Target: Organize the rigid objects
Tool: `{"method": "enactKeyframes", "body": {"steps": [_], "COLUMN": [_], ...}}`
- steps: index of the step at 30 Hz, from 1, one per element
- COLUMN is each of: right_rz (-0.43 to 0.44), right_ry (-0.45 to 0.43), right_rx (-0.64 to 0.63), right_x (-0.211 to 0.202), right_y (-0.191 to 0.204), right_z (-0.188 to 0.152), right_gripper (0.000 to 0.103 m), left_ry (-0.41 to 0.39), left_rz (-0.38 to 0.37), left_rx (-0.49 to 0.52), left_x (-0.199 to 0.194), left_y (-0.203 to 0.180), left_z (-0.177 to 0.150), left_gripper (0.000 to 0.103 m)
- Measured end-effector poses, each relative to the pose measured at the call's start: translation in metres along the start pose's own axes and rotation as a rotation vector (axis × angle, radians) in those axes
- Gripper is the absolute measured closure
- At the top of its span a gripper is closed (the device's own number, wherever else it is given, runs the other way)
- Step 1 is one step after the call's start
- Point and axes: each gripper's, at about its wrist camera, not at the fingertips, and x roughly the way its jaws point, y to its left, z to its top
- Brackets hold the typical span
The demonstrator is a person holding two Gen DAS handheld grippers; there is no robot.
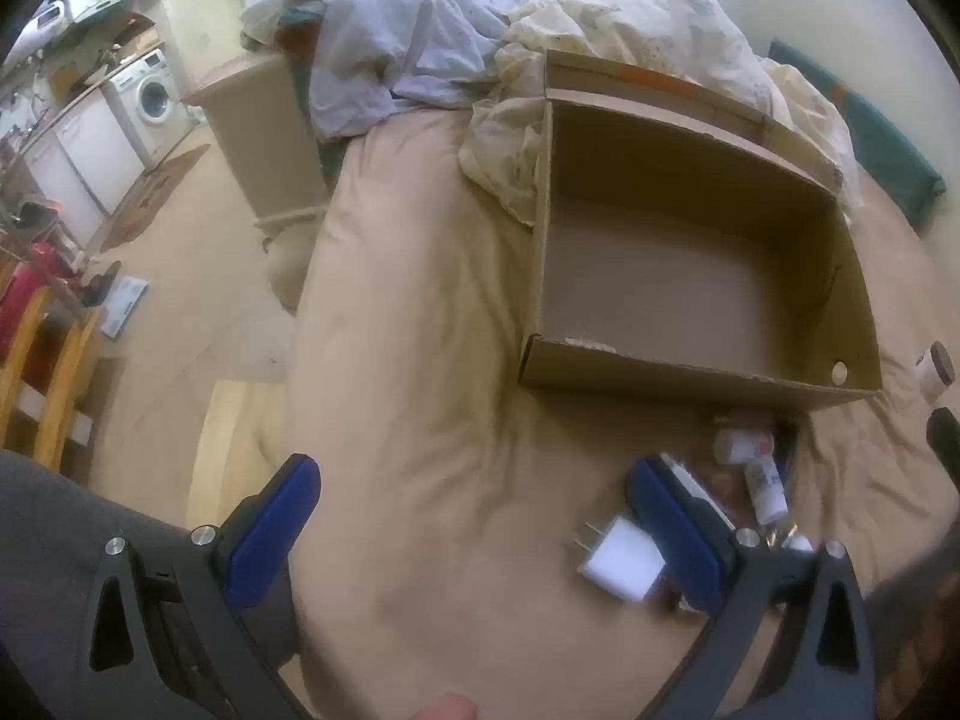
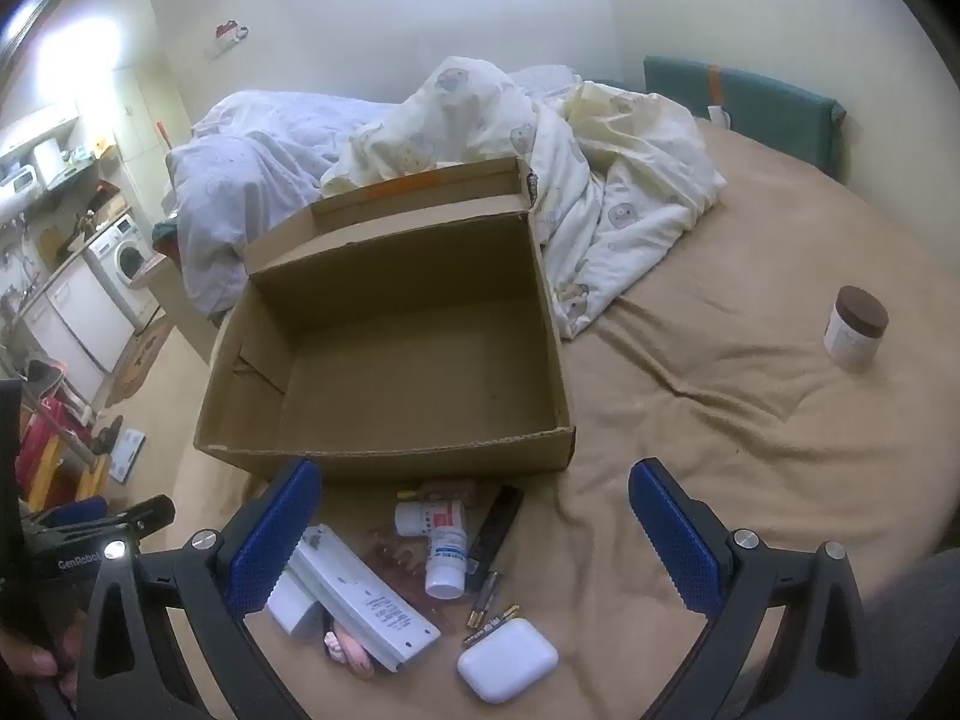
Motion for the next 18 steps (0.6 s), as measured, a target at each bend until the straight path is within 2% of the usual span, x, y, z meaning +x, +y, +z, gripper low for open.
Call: {"method": "enactKeyframes", "body": {"steps": [18], "right_rz": [0.005], "right_ry": [0.004], "right_rx": [0.003], "right_x": [0.001], "right_y": [0.0022], "right_z": [0.0003], "right_gripper": [0.0], "left_ry": [-0.016], "left_rz": [0.007], "left_rx": [0.006], "left_x": [-0.0028], "left_y": [-0.0043], "left_z": [-0.0018], "left_gripper": [0.0]}}
